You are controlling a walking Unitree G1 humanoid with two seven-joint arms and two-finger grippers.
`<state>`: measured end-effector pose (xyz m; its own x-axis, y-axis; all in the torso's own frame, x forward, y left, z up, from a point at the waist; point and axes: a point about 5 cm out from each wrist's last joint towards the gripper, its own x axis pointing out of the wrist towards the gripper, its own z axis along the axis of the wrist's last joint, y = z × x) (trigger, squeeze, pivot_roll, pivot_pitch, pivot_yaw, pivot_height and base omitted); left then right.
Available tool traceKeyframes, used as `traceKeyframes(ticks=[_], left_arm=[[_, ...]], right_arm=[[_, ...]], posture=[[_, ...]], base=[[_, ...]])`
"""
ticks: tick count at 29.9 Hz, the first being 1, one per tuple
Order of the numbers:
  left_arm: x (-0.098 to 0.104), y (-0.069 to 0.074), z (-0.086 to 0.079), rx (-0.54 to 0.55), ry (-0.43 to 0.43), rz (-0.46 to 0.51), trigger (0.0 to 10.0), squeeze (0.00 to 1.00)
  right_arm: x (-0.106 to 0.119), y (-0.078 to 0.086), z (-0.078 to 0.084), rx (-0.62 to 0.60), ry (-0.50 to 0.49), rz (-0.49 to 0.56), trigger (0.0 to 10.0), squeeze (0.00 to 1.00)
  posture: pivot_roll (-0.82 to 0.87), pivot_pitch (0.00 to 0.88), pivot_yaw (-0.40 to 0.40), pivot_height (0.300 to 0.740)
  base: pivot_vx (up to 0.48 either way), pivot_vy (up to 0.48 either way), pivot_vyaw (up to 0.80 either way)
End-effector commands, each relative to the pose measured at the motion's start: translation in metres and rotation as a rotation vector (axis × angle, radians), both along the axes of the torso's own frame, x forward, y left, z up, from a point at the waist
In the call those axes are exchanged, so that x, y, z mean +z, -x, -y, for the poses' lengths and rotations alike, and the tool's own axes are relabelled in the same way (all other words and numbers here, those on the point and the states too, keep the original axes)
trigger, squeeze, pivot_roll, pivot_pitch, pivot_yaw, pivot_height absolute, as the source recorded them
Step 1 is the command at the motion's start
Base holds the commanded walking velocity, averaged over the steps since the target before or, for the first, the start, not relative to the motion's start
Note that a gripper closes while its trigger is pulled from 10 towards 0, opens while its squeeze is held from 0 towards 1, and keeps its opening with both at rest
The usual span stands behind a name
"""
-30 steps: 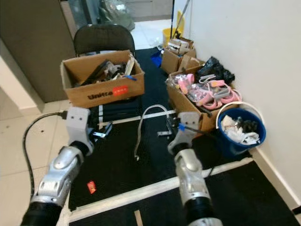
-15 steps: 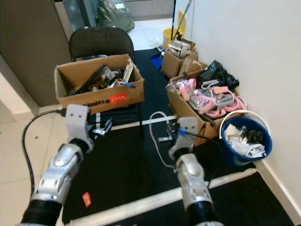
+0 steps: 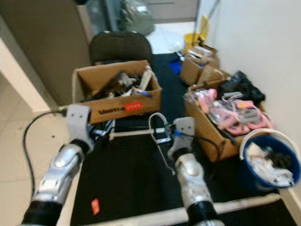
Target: Picking trash to rubbish bin
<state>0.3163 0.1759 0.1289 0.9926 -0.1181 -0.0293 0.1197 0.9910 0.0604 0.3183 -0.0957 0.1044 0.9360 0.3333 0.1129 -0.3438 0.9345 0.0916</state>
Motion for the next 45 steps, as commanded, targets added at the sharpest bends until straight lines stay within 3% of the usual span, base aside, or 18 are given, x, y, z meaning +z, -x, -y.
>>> traceKeyframes(ticks=[1,25,29,33,35,45], left_arm=[[-0.003,0.002,0.003,-0.010,-0.002,-0.012,10.0,0.00],[-0.002,0.002,0.003,-0.014,-0.001,-0.010,10.0,0.00],[0.001,0.002,0.004,-0.019,-0.002,-0.005,10.0,0.00],[0.008,0.001,0.006,-0.037,-0.009,0.018,10.0,0.00],[0.026,-0.004,0.008,-0.051,0.001,0.069,10.0,0.00],[0.058,-0.014,0.003,-0.041,0.003,0.159,10.0,0.00]], right_arm=[[-0.003,0.000,0.009,-0.028,0.005,-0.007,10.0,0.00],[-0.003,-0.001,0.006,-0.011,0.020,0.003,10.0,0.00],[-0.002,-0.001,0.005,-0.005,0.024,0.005,10.0,0.00],[-0.001,-0.001,0.004,-0.006,0.000,0.008,10.0,0.00],[0.001,-0.002,0.004,-0.002,-0.027,0.009,10.0,0.00],[0.007,-0.004,0.000,0.022,-0.027,0.026,10.0,0.00]], posture=[[0.01,0.140,0.044,0.740],[0.02,0.138,0.044,0.740],[0.02,0.139,0.044,0.740],[0.02,0.140,0.044,0.740],[0.02,0.139,0.044,0.740],[0.03,0.135,0.045,0.740]], base=[[0.364,0.000,0.00],[0.364,0.000,0.00],[0.366,0.000,0.80],[0.364,0.000,0.34],[0.362,0.000,0.00],[0.363,0.000,0.00]])
